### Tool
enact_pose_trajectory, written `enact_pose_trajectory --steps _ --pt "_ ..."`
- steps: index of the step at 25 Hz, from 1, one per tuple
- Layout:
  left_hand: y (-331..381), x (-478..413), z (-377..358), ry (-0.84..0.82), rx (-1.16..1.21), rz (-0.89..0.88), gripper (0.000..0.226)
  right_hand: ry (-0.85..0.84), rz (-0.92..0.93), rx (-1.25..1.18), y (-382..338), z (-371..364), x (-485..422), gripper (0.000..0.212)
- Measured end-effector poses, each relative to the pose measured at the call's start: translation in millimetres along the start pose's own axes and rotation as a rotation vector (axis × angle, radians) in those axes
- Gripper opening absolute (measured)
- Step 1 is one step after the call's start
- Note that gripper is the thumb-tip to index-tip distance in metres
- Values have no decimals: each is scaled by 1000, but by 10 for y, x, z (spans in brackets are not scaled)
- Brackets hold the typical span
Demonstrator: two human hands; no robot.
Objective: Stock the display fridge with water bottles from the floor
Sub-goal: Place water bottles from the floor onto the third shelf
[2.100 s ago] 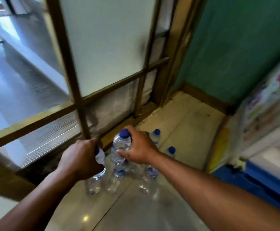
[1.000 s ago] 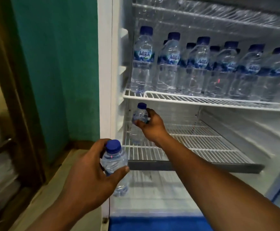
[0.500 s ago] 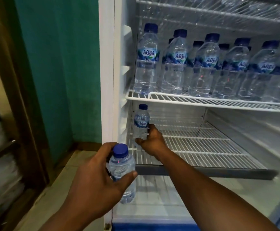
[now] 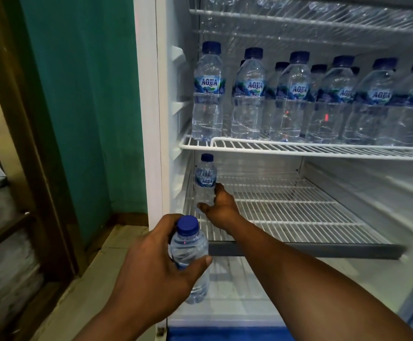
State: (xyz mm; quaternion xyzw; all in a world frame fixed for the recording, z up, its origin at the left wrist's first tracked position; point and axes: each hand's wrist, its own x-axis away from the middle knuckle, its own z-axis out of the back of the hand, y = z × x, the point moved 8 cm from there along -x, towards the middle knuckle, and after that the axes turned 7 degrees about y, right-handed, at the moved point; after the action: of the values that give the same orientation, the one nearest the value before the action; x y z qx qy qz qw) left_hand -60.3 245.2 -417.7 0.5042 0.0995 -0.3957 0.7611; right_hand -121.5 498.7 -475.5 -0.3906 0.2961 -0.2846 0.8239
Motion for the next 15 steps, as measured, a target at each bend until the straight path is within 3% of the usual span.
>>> enact_pose_trajectory --steps 7,12,15 --pt "66 69 -112 -42 -17 21 64 -2 -11 31 -19 -39 -50 64" --pt "99 61 -50 -27 -18 19 59 -82 -80 13 -44 62 63 80" --pt "131 -8 7 -17 20 24 58 -113 -119 -217 -199 452 439 46"
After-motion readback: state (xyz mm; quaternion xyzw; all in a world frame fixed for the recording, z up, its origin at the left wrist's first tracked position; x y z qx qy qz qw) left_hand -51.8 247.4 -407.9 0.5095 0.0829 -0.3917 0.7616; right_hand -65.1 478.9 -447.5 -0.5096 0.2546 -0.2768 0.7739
